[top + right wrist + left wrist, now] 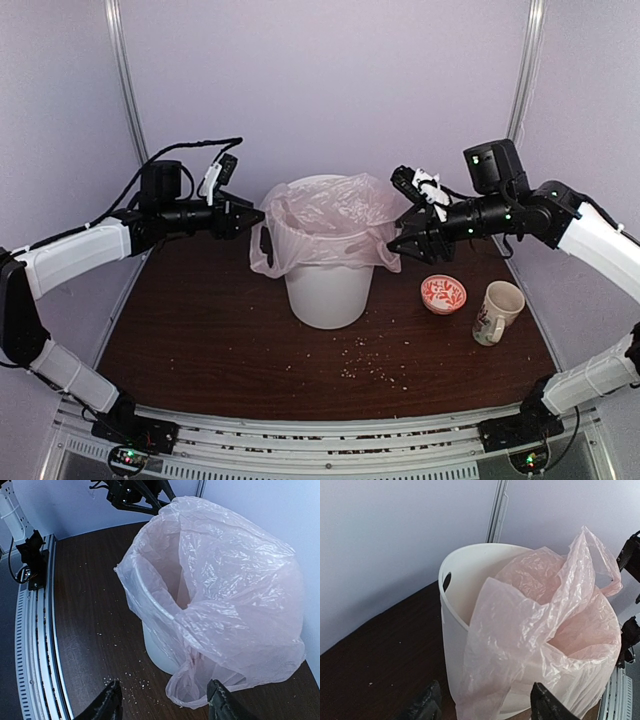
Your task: Put the trash bags into the trash bin
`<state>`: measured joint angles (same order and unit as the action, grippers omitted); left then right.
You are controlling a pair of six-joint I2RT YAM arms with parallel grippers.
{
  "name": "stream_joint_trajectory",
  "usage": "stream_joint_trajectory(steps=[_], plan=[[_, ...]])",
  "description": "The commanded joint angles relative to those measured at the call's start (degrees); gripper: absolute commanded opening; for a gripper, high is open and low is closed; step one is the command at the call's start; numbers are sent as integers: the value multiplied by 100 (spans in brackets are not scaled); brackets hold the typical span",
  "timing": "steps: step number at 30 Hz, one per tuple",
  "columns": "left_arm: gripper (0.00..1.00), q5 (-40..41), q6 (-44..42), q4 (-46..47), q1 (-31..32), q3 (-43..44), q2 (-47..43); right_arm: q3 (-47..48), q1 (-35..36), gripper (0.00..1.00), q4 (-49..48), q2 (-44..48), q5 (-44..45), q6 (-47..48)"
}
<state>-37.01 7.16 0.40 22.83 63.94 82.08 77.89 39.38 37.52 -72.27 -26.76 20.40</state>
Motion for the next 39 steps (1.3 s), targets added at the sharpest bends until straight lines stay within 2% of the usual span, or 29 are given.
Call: stream_joint_trajectory(steps=[1,10,17,22,27,29,35,37,39], plan=[[61,148,93,323,133,-54,106,34,235,58,114,-145,-186,173],[54,414,133,252,298,57,244,150,264,58,-1079,-421,455,-494],[41,283,130,259,333,159,313,319,264,56,-1336,-663,517,-772],[32,206,163,320,339,212,339,494,259,62,-1544,-857,540,-1057],[22,142,164,342,360,208,311,643,264,60,-1676,-1145,1136,-1437],[16,130,159,356,370,190,301,657,268,53,-1738,-1198,1272,-1515],[5,414,163,388,370,204,220,654,233,11,-1840,-1029,1343,-1596],[3,543,172,399,369,242,195,610,173,0,-1866,-925,1292,-1594],[2,607,179,387,373,318,209,569,25,0,-1896,-827,1162,-1604]])
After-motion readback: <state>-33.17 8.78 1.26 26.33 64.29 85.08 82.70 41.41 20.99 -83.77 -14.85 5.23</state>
